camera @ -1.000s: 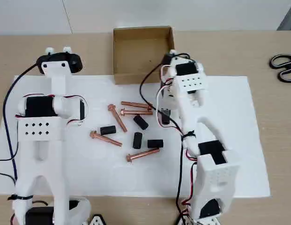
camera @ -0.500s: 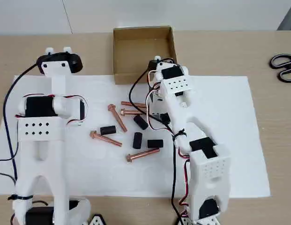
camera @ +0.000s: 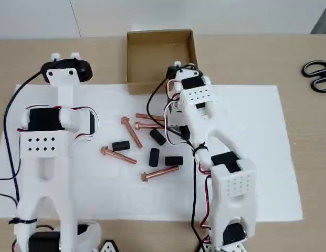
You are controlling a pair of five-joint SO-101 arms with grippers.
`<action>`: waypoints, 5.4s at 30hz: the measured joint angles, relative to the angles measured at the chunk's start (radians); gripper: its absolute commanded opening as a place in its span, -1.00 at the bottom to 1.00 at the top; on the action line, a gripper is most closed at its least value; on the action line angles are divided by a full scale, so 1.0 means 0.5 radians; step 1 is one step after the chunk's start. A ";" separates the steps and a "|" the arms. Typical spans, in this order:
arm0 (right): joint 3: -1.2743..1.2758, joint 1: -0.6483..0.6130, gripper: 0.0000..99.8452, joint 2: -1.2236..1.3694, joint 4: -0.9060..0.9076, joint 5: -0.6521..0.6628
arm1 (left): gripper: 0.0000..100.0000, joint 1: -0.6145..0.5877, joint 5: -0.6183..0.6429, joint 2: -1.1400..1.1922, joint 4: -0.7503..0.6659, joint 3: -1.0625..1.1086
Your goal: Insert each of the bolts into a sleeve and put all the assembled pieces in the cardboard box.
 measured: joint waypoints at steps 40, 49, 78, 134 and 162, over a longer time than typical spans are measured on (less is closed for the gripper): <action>-0.279 -0.199 -0.99 -0.666 0.586 0.307 | -0.99 0.000 0.006 0.000 0.000 0.000; 0.043 -0.221 -0.98 -1.255 0.589 0.307 | -0.99 0.015 0.006 0.000 0.000 0.000; 2.522 0.288 -0.99 -2.406 -1.243 0.307 | -0.99 0.405 -0.052 1.231 0.316 -1.013; 2.599 0.288 -0.99 -2.409 -1.347 0.307 | -0.56 0.433 1.507 1.850 0.227 -1.393; 2.599 0.288 -0.99 -2.409 -1.347 0.307 | -0.56 0.420 1.507 1.982 0.285 -1.366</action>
